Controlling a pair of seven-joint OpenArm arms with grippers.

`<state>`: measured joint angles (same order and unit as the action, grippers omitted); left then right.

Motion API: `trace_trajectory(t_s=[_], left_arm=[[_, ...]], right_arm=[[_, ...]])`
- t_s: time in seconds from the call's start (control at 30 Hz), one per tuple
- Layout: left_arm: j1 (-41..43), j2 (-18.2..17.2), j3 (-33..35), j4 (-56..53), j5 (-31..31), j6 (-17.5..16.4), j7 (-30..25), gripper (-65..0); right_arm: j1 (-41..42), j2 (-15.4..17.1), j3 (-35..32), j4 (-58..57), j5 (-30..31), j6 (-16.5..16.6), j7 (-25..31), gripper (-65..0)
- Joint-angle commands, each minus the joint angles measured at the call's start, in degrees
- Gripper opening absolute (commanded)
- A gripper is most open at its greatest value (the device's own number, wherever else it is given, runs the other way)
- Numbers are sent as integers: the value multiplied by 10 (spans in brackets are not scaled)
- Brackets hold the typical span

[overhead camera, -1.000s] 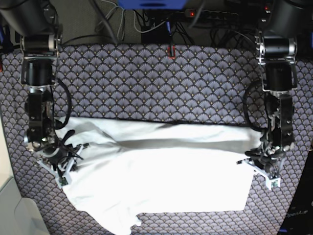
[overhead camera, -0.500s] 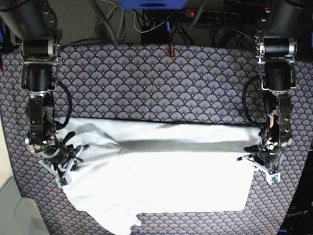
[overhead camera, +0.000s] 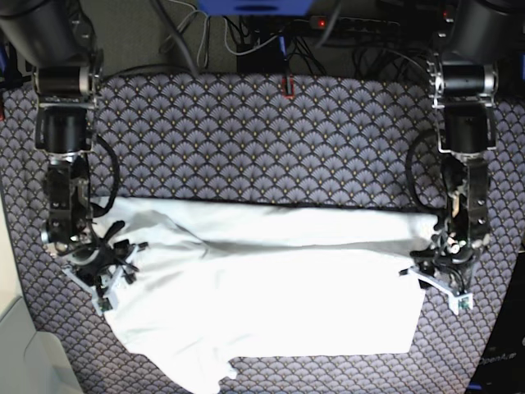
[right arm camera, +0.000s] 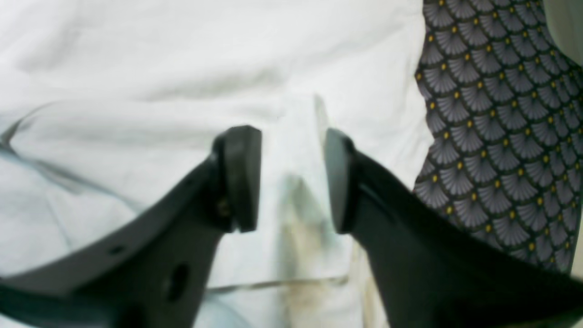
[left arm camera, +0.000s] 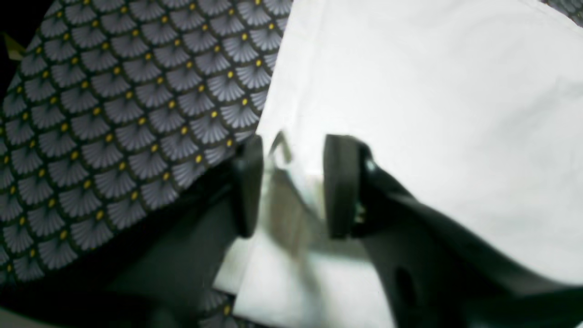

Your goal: Fold the T-shirt properly

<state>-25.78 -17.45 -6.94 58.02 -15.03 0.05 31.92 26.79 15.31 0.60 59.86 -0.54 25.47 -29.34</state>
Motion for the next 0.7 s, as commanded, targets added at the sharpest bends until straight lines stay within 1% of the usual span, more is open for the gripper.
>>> trace_trajectory(t_s=[0.0, 0.03, 0.1, 0.2, 0.27, 0.4, 0.43, 0.53, 0.67], left_arm=[[-20, -8, -2, 12, -1, 1, -15, -331], [-20, -8, -2, 13, -1, 1, -15, -284], [-20, -10, -3, 16, -1, 1, -15, -219], [-8, -13, -4, 58, -1, 1, -10, -168], [21, -14, -5, 99, -1, 1, -10, -164], [88, -10, -39, 182, -1, 1, -10, -164], [104, -10, -42, 194, -1, 1, -10, -164], [142, -9, -43, 199, 0, 1, -15, -164], [155, 5, -43, 174, 5, 1, -15, -164]], right_arm=[[18, 7, 1, 12, 4, -6, 12, -357], [17, 7, 1, 13, 4, -6, 12, -335], [17, 13, 3, 15, 4, -6, 12, -320], [-7, 19, 6, 49, 4, -6, -5, -322], [-36, 19, 5, 101, 4, -6, -16, -322], [-125, 14, 3, 220, 4, -6, -23, -322], [-145, 6, 2, 242, 4, -6, -23, -322], [-185, -7, 2, 270, 4, -6, -22, -321], [-199, -9, 1, 266, 4, -6, -21, -321]])
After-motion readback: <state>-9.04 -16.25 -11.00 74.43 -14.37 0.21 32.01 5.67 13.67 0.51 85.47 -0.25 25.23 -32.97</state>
